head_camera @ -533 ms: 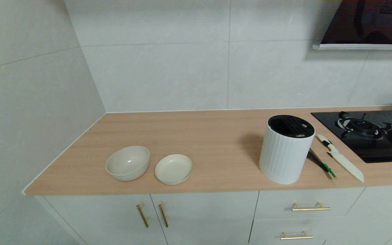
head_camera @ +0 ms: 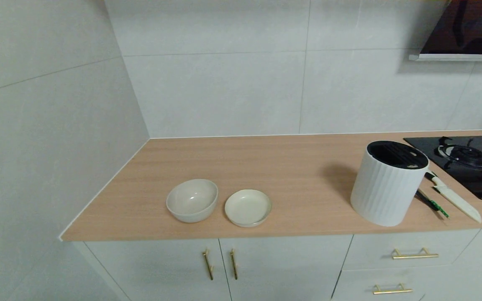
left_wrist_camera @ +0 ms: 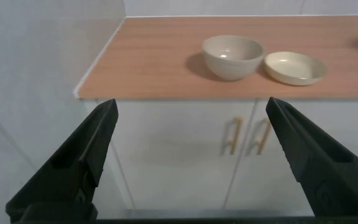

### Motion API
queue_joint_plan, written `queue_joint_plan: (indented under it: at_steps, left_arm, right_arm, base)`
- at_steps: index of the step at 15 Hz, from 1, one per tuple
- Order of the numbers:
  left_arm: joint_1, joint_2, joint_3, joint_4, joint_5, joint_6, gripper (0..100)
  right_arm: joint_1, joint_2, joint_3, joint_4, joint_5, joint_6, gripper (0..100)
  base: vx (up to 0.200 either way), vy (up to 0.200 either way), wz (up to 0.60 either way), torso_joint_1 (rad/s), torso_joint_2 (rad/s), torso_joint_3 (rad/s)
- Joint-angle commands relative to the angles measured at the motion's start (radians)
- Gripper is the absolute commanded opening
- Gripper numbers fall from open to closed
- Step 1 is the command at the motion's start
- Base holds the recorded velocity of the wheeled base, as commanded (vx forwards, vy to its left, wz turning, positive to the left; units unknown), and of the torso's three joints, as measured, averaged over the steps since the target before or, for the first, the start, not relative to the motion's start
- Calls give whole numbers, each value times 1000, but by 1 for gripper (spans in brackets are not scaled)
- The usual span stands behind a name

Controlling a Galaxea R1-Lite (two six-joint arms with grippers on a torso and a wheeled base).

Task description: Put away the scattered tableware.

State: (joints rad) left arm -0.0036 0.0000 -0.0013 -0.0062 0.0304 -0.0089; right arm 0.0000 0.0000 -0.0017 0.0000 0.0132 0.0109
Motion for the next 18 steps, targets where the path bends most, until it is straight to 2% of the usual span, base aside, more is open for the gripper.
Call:
queue_joint_plan:
  at_steps: [1, 6, 18]
  left_arm:
    - [1, 0, 0, 0, 0, 0, 100]
    - [1, 0, 0, 0, 0, 0, 100]
    - [1, 0, 0, 0, 0, 0, 100]
  right_arm:
    - [0, 0, 0, 0, 1, 0, 100]
    - [0, 0, 0, 0, 1, 0, 100]
    - [0, 0, 0, 0, -2, 0, 100]
  base:
    - [0, 200, 0, 2, 2, 2]
    - [0, 200, 0, -1, 3, 3]
    - [0, 0, 0, 0, 0, 0]
